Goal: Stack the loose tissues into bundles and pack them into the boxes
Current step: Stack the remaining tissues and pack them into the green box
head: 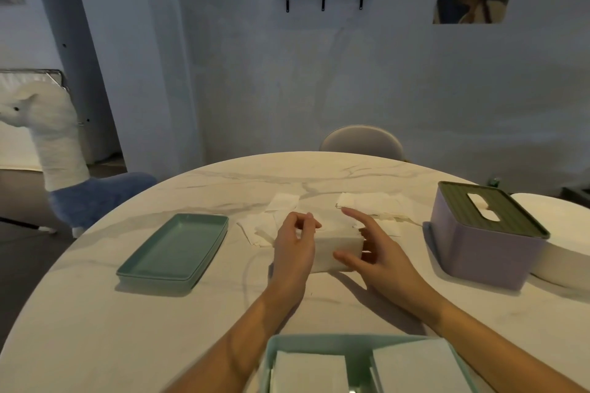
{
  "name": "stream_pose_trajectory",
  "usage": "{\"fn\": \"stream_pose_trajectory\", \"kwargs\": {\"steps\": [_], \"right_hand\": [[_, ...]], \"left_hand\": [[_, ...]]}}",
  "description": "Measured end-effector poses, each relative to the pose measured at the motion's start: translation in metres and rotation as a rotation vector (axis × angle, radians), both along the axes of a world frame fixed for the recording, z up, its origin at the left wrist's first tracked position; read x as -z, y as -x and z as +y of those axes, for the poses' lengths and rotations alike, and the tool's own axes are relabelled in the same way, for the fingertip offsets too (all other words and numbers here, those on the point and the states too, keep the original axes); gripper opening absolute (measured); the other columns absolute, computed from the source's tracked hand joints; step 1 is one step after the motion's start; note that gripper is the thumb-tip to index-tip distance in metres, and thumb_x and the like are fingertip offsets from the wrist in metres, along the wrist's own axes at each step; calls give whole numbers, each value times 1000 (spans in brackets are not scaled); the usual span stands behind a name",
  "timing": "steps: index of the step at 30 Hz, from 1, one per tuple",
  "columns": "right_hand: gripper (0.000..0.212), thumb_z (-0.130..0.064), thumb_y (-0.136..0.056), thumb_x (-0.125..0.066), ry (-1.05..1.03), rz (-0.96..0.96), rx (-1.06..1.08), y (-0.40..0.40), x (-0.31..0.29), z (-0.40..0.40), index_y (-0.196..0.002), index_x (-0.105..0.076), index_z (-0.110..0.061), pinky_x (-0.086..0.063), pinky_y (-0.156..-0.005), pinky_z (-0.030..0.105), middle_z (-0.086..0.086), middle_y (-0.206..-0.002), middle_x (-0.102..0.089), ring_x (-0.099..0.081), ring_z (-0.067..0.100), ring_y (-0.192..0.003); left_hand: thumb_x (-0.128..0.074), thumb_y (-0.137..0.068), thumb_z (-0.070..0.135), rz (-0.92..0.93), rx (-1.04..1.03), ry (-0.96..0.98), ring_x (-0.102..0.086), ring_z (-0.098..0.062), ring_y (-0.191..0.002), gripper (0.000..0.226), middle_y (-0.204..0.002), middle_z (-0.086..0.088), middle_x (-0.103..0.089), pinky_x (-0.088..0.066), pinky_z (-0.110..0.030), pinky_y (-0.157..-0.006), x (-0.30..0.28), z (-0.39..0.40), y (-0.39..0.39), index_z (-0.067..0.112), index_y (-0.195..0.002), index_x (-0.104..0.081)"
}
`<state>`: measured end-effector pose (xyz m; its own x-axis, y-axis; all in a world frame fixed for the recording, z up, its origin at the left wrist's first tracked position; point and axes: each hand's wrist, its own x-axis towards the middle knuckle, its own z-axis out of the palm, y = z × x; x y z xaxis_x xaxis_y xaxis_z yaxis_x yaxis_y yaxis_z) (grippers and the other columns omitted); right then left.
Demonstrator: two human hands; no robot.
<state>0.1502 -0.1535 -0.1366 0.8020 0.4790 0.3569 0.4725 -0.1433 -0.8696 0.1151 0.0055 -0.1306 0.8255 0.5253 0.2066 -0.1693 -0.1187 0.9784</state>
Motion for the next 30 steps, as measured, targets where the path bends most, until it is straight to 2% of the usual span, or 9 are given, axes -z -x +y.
{"fn": "stream_pose_trajectory", "kwargs": {"steps": [2, 4, 8, 10, 13, 18, 22, 24, 30], "right_hand": [[47, -33, -87, -73, 60, -35, 1, -5, -6, -6, -130, -57, -38, -59, -90, 26, -15, -125, -65, -67, 17, -112], [44, -42, -79, -74, 67, -30, -16, -6, -16, -11, -122, -63, -34, -60, -91, 30, -15, -118, -69, -68, 17, -109], [43, -47, -75, -76, 65, -82, -28, -3, -45, -2, -116, -64, -37, -59, -83, 21, -20, -113, -70, -69, 6, -102], [36, -44, -80, -78, 110, -155, -15, -5, -54, 10, -113, -65, -37, -57, -77, 15, -23, -108, -70, -69, 1, -97], [27, -39, -87, -76, 174, -229, 30, -17, -64, 31, -112, -66, -35, -53, -73, 9, -21, -105, -71, -68, -2, -92], [38, -36, -91, -75, 488, -255, 7, -55, -65, 59, -125, -61, -25, -55, -85, 18, -12, -117, -67, -66, 10, -105], [68, -43, -84, -81, 743, -263, -259, -63, -52, 93, -143, -47, -37, -42, -103, 24, -19, -145, -49, -46, 2, -123], [74, -50, -82, -80, 806, -276, -285, -66, -47, 106, -146, -45, -39, -36, -106, 25, -19, -150, -44, -43, 5, -127], [32, -42, -84, -79, 611, -471, -59, -76, -22, 114, -115, -75, -38, -53, -90, 31, -18, -115, -73, -66, 7, -102]], "left_hand": [[-52, -105, 45, 3, 59, -15, -61, -19, -96, 27, -97, 3, -63, -63, -31, -76, -8, 8, 8, 21, -98, -62], [-48, -102, 59, 132, 182, -36, -63, -17, -83, 48, -84, -1, -64, -56, -20, -70, -26, 21, 14, 13, -98, -63], [-47, -77, 91, 458, 678, 160, -70, -28, -100, 95, -103, -10, -72, -56, -39, -96, -45, 40, 25, 13, -130, -58], [-55, -81, 81, 457, 795, 186, -72, -29, -100, 80, -108, -10, -76, -58, -42, -97, -46, 36, 35, 18, -131, -60], [-70, -85, 51, 312, 682, 147, -73, -28, -91, 57, -102, -10, -77, -59, -45, -94, -43, 41, 39, 17, -129, -61], [-70, -94, 28, 100, 177, 623, -67, -24, -68, 31, -83, -12, -75, -60, -34, -62, -29, 88, 22, 4, -113, -69], [-64, -100, 35, 22, -29, 645, -71, -27, -83, 23, -98, -11, -77, -59, -42, -83, -24, 111, 18, 16, -111, -69], [-63, -100, 35, -7, -67, 635, -71, -27, -83, 25, -100, -11, -78, -60, -42, -82, -22, 115, 15, 16, -116, -69], [-62, -100, 38, 1, -74, 607, -72, -22, -74, 24, -91, -5, -79, -62, -42, -72, -16, 117, 3, 20, -113, -71]]}}
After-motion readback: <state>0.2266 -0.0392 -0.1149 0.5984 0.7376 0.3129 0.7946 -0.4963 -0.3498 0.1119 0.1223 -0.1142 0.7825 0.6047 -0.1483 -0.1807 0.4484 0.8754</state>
